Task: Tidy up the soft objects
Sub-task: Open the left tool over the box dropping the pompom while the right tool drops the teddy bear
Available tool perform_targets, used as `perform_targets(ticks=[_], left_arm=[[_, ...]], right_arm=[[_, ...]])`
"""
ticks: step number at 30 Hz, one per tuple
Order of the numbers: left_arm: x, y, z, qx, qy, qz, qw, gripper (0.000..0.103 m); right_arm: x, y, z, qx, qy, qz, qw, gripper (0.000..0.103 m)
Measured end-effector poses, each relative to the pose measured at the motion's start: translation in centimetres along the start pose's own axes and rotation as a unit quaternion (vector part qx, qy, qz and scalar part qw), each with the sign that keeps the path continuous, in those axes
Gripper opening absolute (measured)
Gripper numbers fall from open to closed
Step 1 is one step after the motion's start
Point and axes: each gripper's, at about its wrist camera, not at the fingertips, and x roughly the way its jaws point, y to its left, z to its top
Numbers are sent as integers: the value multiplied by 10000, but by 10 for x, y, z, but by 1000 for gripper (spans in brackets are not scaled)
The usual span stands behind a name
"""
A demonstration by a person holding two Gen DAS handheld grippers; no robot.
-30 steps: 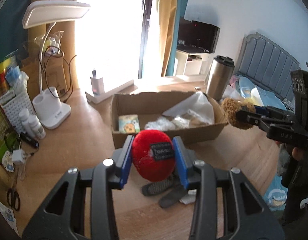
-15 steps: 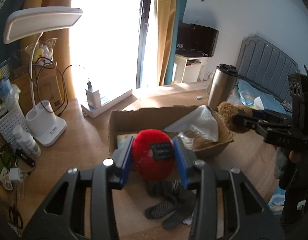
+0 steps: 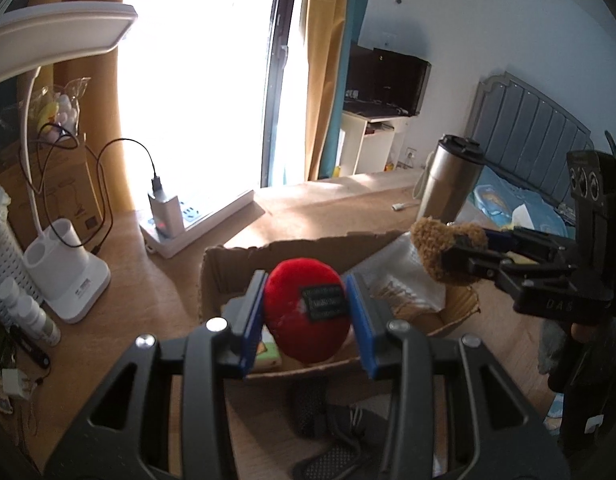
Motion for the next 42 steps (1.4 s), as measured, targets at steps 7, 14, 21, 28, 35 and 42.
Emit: perform_targets(ticks=[7, 14, 21, 28, 35, 42], left_arm=[[24, 4, 4, -15, 67, -76, 9999, 41], [54, 11, 4, -98, 228, -186, 9995, 41], [79, 18, 5, -204, 384, -283, 9987, 42], [89, 26, 5, -244, 471, -274, 9982, 56], [77, 37, 6, -413, 372, -239, 9982, 69], [54, 36, 3, -424, 245, -229, 9985, 69]], right_arm=[[21, -2, 10, 24, 43, 88, 9999, 57], [45, 2, 16, -3, 190, 187, 9996, 57], [65, 5, 22, -82, 344, 252, 9991, 57], [86, 9, 23, -79, 530, 248, 9983, 64], [89, 11, 24, -21, 588, 170, 9981, 75], [71, 17, 22, -64, 523, 89, 9986, 75]])
